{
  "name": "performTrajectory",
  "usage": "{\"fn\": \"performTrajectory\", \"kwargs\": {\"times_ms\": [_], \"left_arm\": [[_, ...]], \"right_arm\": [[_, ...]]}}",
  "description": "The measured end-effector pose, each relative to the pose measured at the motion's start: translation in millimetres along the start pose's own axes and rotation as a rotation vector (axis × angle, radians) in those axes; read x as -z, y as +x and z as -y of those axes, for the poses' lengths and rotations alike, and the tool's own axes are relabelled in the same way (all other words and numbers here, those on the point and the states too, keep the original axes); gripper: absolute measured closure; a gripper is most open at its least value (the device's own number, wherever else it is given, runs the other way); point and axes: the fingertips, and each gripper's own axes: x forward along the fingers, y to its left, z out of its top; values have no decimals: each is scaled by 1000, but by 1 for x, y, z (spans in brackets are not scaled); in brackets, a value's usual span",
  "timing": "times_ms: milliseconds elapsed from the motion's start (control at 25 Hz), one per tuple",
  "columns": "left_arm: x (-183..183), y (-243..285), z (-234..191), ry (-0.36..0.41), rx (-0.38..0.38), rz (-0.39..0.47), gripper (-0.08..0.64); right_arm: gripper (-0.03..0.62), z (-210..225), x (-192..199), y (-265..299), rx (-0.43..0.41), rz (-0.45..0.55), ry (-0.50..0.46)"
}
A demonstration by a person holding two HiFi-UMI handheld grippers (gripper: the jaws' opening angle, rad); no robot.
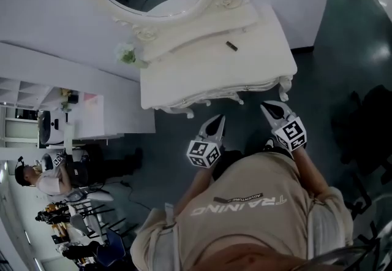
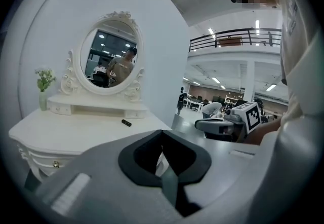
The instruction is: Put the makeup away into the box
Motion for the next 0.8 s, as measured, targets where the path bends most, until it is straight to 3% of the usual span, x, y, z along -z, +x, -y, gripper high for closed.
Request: {"fn": "performTrajectory", "kwargs": {"times_ms": [160,360,600,800], "left_arm": [[-5,18,-5,-38,-27,12,554],[-10,27,-12,0,-49,-12,554],[-10,39,-22,-28,-72,-28,554],[-19,57,-10,7,-48,-21,554]], "right_arm": [[589,18,9,-3,1,-10,72],[589,30,20,2,2,-32,101],[589,36,16,7,-13,-18,74],[589,45,19,-1,11,-18,75]]}}
